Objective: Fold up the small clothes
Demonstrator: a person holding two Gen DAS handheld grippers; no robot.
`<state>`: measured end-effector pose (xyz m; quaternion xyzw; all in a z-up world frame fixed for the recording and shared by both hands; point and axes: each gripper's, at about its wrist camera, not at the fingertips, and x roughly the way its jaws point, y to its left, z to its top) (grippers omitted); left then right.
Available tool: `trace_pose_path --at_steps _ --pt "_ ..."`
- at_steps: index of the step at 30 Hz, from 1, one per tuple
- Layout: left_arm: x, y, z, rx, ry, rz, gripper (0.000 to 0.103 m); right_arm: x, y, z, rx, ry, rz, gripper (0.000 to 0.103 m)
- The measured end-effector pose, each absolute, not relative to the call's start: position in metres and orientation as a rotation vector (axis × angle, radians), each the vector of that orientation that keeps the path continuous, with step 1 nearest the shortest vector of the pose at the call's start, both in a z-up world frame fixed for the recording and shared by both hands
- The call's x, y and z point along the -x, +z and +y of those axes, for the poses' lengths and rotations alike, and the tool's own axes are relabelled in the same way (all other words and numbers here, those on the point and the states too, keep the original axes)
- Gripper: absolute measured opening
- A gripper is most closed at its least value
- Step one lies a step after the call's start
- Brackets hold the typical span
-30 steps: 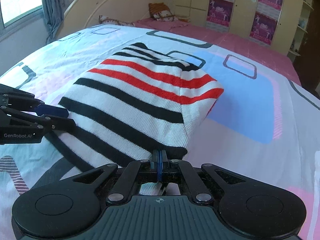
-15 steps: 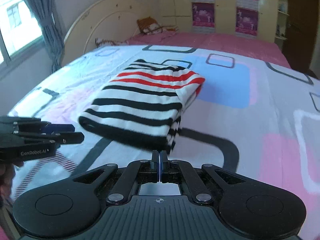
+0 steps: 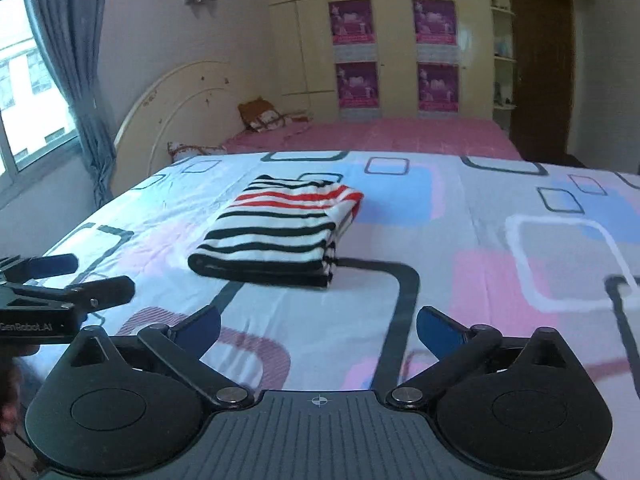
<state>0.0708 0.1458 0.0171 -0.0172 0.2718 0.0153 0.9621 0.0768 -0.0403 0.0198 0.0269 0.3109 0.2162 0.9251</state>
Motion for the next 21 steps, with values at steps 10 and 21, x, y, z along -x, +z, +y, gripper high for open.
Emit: trace_pose_path --at_steps 10,21 --pt "-0.022 0.032 0.141 0.047 0.036 0.556 0.103 -0.008 0.033 -0.035 -0.039 0.378 0.644 0.103" --pt "0.001 0.032 0.140 0.022 0.028 0.550 0.103 0.015 0.036 -0.028 -0.054 0.383 0.637 0.103"
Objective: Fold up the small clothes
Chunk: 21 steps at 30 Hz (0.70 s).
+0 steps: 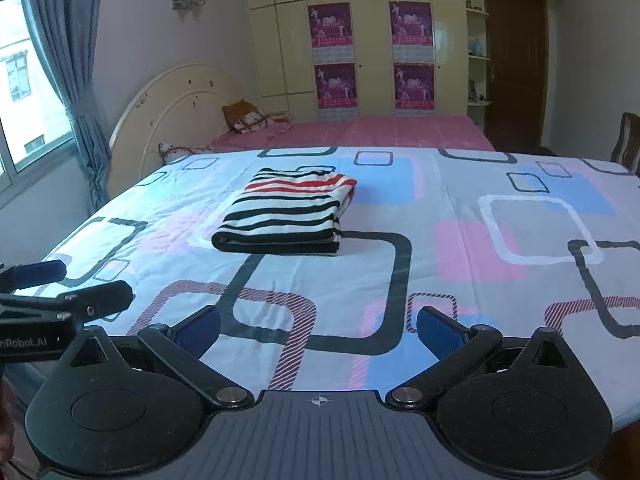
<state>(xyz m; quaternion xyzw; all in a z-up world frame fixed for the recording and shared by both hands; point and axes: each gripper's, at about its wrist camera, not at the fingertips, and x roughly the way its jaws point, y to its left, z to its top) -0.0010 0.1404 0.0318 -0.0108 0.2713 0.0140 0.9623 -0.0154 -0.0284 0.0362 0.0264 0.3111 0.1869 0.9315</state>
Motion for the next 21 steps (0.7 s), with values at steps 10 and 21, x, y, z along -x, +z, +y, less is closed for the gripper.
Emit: trace_pose_path --at_steps 10,21 --pt "0.0033 0.0336 0.1405 0.021 0.029 0.530 0.103 0.0159 0.0420 -0.0254 -0.049 0.380 0.622 0.103" --pt "-0.0007 0.0356 0.1370 0.011 0.029 0.522 0.103 0.0113 0.0451 -0.0339 -0.056 0.383 0.619 0.103"
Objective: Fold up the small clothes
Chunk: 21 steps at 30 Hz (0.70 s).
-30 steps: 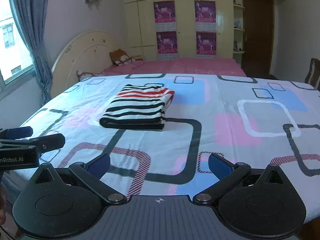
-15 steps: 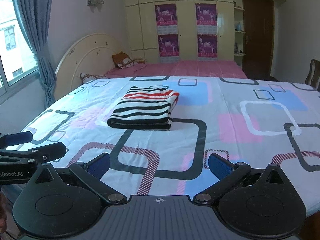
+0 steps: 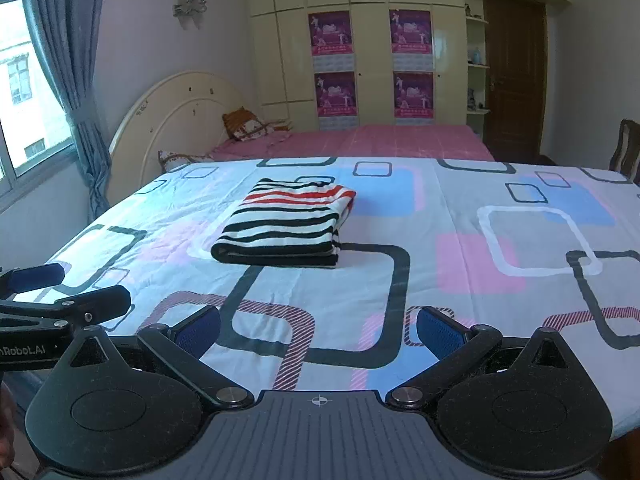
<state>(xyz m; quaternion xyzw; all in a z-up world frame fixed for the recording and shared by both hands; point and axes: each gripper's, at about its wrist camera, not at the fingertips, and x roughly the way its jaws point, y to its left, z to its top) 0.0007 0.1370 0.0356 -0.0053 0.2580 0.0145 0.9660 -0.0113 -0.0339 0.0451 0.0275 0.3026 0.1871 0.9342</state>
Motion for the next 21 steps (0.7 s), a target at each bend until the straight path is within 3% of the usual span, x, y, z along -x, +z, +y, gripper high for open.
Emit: trace_pose_path --at_steps 21 --pt "-0.0016 0.0383 0.1363 0.008 0.028 0.516 0.103 0.0097 0.0488 -0.0354 -0.055 0.384 0.617 0.103"
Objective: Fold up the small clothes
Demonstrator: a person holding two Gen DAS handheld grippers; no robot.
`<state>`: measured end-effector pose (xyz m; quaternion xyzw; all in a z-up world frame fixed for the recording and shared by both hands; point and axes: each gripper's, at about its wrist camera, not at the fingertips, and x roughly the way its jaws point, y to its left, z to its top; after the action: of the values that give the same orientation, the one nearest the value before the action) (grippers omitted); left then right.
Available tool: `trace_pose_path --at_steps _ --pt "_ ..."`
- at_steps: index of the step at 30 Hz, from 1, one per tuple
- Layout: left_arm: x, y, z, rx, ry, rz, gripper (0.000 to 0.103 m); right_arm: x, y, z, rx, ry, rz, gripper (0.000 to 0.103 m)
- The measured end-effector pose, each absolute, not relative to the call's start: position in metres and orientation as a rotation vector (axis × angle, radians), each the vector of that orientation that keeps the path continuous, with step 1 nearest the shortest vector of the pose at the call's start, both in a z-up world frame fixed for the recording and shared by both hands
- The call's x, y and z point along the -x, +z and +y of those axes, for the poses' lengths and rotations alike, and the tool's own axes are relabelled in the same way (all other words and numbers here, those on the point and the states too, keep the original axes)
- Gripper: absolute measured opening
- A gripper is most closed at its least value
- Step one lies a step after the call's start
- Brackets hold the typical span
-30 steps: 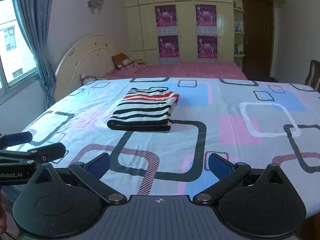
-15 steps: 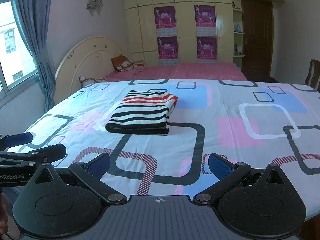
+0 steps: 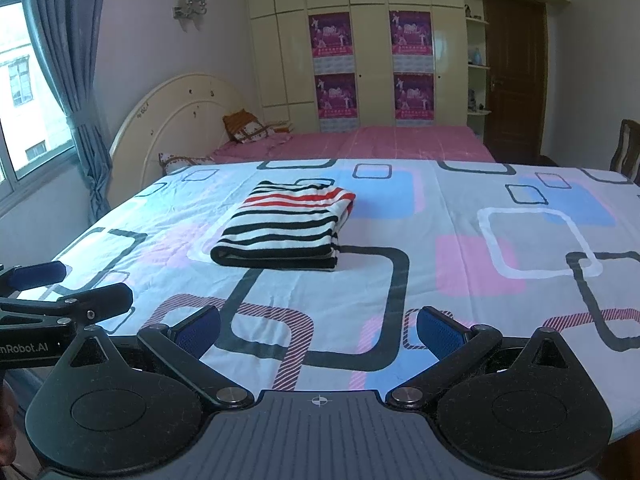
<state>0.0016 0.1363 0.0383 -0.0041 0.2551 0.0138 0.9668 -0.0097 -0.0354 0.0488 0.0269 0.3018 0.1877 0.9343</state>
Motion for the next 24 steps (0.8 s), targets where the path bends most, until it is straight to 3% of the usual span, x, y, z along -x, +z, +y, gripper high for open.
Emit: trace_pose_path --at_steps 24 --pt "-0.0042 0.0404 0.1398 0.009 0.024 0.512 0.103 0.0026 0.0498 -0.0331 -0.044 0.394 0.618 0.103"
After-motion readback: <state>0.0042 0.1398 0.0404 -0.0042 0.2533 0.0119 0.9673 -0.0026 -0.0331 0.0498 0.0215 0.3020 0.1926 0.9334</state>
